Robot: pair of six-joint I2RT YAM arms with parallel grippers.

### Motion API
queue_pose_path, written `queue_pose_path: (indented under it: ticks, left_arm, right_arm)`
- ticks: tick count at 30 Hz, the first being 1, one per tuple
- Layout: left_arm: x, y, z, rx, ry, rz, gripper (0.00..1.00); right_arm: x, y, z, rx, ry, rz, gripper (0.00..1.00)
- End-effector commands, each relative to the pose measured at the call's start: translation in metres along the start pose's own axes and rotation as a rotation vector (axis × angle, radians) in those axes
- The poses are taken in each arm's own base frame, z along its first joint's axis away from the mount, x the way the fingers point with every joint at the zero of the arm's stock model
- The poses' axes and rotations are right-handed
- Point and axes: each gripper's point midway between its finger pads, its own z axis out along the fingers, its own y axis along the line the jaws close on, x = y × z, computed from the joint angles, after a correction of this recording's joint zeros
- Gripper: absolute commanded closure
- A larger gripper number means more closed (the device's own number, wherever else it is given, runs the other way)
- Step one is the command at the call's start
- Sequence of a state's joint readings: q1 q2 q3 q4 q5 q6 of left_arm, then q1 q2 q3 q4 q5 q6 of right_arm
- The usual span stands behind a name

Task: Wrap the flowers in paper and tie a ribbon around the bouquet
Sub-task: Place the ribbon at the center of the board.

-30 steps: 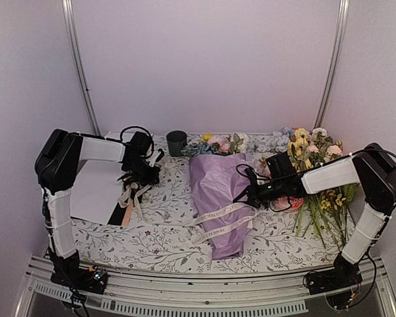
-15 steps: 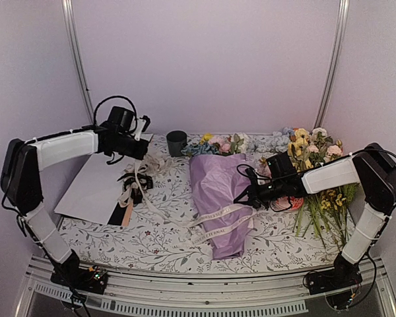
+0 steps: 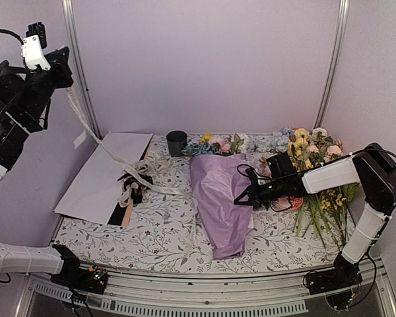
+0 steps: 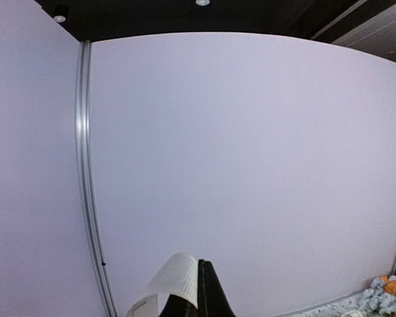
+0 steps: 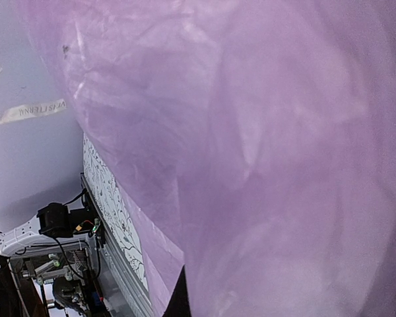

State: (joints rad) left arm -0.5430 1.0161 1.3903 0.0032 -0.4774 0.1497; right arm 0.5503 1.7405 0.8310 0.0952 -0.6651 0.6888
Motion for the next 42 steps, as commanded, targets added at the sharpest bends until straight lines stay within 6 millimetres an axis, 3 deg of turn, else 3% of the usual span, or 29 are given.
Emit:
queue_pose_path:
  ticks: [1,5,9,14,18,22,25,32,37,40,42]
  left_arm:
    - [0.055,-0.102,-0.002,0.362,0.116,0.124,1.0]
    - [0.064,-0.193,-0.055,0.775,0.122,0.114,1.0]
    - [0.077,-0.25,-0.1,1.069,0.17,0.055,1.0]
    - [0.115,-0.282,-0.164,1.411,0.249,0.009,1.0]
    - [0.136,-0.308,-0.227,1.706,0.331,-0.052,1.0]
    - [0.161,-0.345,-0.28,1.886,0.433,0.039,1.0]
    - [0.182,-0.365,-0.292,1.938,0.505,0.064,1.0]
    - [0.201,-0.404,-0.309,2.057,0.557,0.117,1.0]
    - [0.221,-0.458,-0.294,1.982,0.574,0.151,1.0]
    - [0.259,-0.483,-0.291,1.939,0.666,0.206,0.99]
    - [0.275,-0.487,-0.287,1.897,0.705,0.263,0.59]
  right_arm:
    - [-0.014,0.009,0.0,-0.021,-0.028,-0.05,1.0]
    - [-0.016,0.013,0.0,-0.035,-0.025,-0.049,1.0]
    - [-0.022,0.022,-0.005,-0.063,-0.033,-0.055,1.0]
    - [-0.031,0.04,-0.016,-0.103,-0.053,-0.069,1.0]
    - [-0.036,0.047,-0.019,-0.113,-0.057,-0.068,1.0]
    - [-0.045,0.053,-0.022,-0.113,-0.063,-0.077,1.0]
    - [-0.056,0.063,-0.025,-0.12,-0.078,-0.096,1.0]
    - [-0.071,0.081,-0.032,-0.131,-0.103,-0.128,1.0]
    - [-0.074,0.083,-0.032,-0.127,-0.107,-0.134,1.0]
    - [-0.077,0.083,-0.034,-0.116,-0.113,-0.14,1.0]
    - [-0.078,0.081,-0.034,-0.109,-0.115,-0.143,1.0]
